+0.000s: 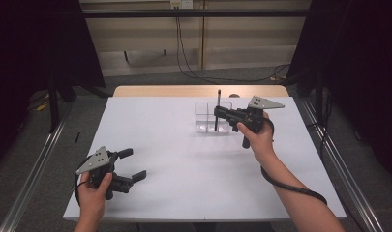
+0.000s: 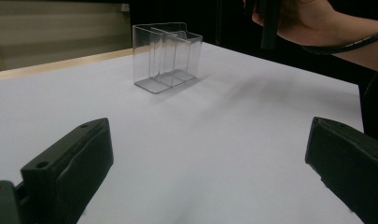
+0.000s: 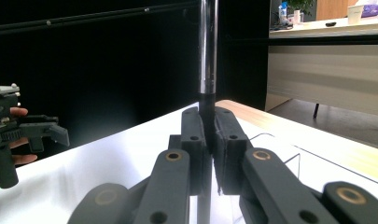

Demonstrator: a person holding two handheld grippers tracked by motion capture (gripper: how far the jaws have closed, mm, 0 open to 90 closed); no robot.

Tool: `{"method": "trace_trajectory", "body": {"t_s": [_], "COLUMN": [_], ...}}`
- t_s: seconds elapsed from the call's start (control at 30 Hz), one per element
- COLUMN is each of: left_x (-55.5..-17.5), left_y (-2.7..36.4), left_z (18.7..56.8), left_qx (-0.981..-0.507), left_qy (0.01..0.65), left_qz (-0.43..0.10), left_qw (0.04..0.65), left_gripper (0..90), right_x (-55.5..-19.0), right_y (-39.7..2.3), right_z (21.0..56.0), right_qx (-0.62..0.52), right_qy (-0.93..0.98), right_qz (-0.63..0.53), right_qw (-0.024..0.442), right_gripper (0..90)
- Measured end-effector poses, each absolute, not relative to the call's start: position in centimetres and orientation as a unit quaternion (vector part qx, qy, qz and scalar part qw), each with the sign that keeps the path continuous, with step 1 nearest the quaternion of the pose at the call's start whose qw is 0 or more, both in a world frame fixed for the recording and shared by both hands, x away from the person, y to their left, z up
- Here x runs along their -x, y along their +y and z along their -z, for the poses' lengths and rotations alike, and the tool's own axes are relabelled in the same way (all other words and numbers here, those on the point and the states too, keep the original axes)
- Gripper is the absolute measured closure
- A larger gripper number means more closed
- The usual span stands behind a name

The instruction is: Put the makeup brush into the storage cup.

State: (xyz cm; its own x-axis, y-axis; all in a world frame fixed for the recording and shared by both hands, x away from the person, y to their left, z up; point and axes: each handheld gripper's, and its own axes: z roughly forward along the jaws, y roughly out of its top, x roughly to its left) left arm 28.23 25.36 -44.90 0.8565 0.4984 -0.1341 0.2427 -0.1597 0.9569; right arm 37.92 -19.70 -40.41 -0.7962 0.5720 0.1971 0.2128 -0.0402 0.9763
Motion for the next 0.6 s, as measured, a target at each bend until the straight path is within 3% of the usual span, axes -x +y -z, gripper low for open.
{"method": "trace_trajectory", "body": {"t_s": [0.6], "left_x": [-28.2], "left_y": [25.6], "left_z": [44.8], "left_qx": [-0.753], "left_qy": [0.248], "left_qz": [-0.114], "left_qw": [0.599], "left_gripper": [1.0], "right_x": [-39.5], "right_y": [-20.0], "right_z": [39.6], "right_qx": [-0.299], "right_qy": [0.673], "right_qz": [-0.659], "right_qw": [0.153], "right_gripper": [84.2]}}
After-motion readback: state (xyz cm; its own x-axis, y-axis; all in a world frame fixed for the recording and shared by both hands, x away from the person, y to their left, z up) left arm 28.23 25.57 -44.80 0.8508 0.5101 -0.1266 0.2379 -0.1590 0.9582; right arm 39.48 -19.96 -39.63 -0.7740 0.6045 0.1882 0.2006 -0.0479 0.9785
